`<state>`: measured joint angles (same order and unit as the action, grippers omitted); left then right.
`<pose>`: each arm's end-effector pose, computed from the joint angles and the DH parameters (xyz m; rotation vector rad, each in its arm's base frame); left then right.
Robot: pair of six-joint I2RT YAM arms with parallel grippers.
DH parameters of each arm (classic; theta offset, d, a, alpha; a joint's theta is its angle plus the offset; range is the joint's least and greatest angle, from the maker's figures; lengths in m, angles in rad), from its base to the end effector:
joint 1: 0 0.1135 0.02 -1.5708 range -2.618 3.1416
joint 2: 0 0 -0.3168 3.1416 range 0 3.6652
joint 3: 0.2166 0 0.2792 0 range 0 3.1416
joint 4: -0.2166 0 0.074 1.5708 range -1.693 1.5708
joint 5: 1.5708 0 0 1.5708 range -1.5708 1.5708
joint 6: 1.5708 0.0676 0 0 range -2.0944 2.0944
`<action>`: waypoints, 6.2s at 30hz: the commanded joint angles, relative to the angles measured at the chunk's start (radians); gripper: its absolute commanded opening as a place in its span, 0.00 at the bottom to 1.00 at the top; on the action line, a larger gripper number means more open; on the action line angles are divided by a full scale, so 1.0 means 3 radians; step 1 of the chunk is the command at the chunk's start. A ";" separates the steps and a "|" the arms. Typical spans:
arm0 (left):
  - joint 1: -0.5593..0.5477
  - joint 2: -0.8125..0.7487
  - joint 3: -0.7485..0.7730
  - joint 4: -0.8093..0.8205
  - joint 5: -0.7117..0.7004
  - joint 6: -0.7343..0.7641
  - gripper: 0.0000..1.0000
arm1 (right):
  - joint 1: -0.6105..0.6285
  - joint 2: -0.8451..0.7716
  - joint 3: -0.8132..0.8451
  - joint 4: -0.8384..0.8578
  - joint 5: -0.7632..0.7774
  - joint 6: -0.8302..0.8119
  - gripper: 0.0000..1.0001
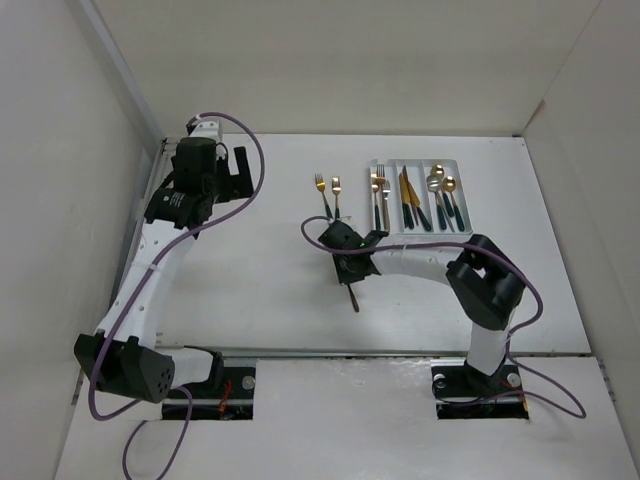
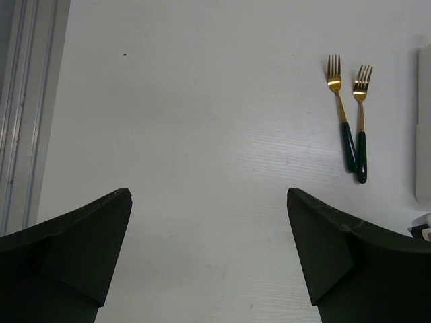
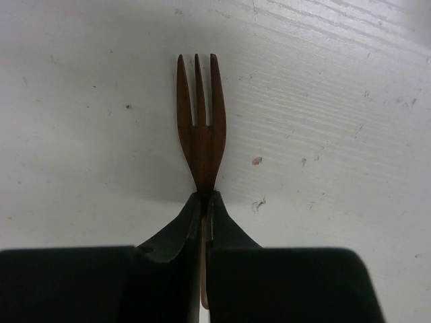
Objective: Sort the eating utensils into containers
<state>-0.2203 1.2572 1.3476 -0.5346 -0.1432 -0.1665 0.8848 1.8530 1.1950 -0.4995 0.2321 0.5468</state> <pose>0.3101 -0.0596 0.4387 -0.0369 2.0113 -0.1025 0.2761 0.3127 0.1705 -0.3858 2.6500 0.1328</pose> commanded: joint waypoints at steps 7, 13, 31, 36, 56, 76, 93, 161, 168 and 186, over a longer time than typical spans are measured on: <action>0.0018 0.0089 -0.0054 0.0079 -0.0044 -0.0013 1.00 | -0.0080 -0.0393 0.0398 -0.0134 0.0443 -0.0379 0.00; 0.0018 0.0263 0.0105 0.0079 0.0028 0.0018 1.00 | -0.0944 -0.0108 0.1323 -0.0247 0.0566 -0.0943 0.00; 0.0018 0.0621 0.0289 0.0079 -0.0095 0.0080 1.00 | -0.1732 0.0931 0.2025 -0.0109 0.0060 -0.1210 0.00; 0.0018 0.0693 0.0360 0.0079 -0.0065 0.0080 1.00 | -0.1732 0.0961 0.1943 -0.0150 0.0095 -0.1168 0.35; 0.0018 0.0657 0.0325 0.0079 -0.0065 0.0049 1.00 | -0.0904 0.1359 0.2832 -0.0369 0.0193 -0.0715 0.27; 0.0018 0.0626 0.0258 0.0079 -0.0095 0.0049 1.00 | -0.0873 0.1723 0.2659 -0.0329 -0.0058 -0.0498 0.34; 0.0018 0.0596 0.0289 0.0079 -0.0095 0.0049 1.00 | -0.0873 0.1320 0.2372 -0.0299 0.0106 -0.0610 0.00; 0.0018 0.0529 0.0228 0.0110 -0.0100 0.0049 1.00 | -0.0736 0.1994 0.3186 -0.0503 -0.0150 -0.0913 0.37; 0.0018 0.0529 0.0228 0.0110 -0.0100 0.0049 1.00 | -0.0664 0.1826 0.2792 -0.0396 -0.0078 -0.0913 0.00; 0.0018 0.0498 0.0197 0.0110 -0.0131 0.0049 1.00 | -0.1333 0.0399 0.1897 0.0085 0.0172 -0.0836 0.00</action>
<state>-0.2203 1.4593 1.4086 -0.5205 -0.1669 -0.1474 0.5449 1.9751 1.8133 -0.4973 0.2459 0.2810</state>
